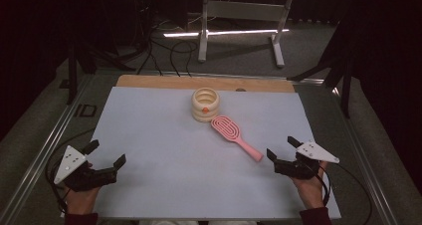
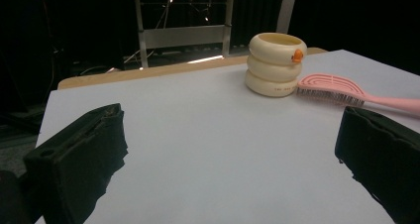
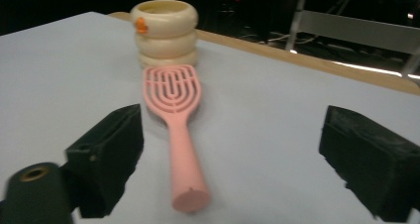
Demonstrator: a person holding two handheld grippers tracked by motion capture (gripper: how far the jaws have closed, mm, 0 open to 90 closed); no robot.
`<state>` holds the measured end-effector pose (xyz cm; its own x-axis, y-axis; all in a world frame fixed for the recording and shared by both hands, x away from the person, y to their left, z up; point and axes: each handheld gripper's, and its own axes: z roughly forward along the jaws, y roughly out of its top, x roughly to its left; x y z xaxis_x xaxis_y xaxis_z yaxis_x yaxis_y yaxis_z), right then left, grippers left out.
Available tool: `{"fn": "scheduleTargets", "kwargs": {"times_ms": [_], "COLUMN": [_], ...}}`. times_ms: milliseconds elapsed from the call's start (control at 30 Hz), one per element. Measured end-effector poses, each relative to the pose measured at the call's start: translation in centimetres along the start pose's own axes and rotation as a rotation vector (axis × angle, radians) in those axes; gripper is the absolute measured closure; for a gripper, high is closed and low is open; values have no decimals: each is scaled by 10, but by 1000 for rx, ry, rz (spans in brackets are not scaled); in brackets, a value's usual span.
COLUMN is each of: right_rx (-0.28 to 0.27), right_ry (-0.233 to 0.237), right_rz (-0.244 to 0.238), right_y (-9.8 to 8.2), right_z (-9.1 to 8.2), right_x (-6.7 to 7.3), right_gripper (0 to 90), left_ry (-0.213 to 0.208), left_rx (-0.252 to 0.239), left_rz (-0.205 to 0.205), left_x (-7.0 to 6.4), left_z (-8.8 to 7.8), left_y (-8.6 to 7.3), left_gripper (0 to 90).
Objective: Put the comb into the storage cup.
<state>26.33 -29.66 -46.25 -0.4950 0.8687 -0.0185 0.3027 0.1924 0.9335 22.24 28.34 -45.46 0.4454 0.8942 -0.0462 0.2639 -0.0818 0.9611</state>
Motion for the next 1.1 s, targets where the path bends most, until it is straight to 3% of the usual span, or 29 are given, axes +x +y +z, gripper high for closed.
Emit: {"fn": "scheduleTargets", "kwargs": {"times_ms": [133,533,767,1100], "right_rx": [-14,-28,1,43], "right_ry": [6,37,49,57], "right_rz": [25,38,56,40], "right_y": [-3,-4,-5,-1], "right_z": [-6,-6,-4,-1], "right_x": [-2,4,2,6], "right_gripper": [87,89,90,91], "left_ry": [-6,-12,-8,-7], "left_rx": [-8,-6,-6,-8], "left_rz": [6,16,10,0], "left_x": [-2,-3,-2,-1], "left_z": [0,2,2,0], "left_y": [1,0,-1,-1], "left_gripper": [2,2,3,2]}}
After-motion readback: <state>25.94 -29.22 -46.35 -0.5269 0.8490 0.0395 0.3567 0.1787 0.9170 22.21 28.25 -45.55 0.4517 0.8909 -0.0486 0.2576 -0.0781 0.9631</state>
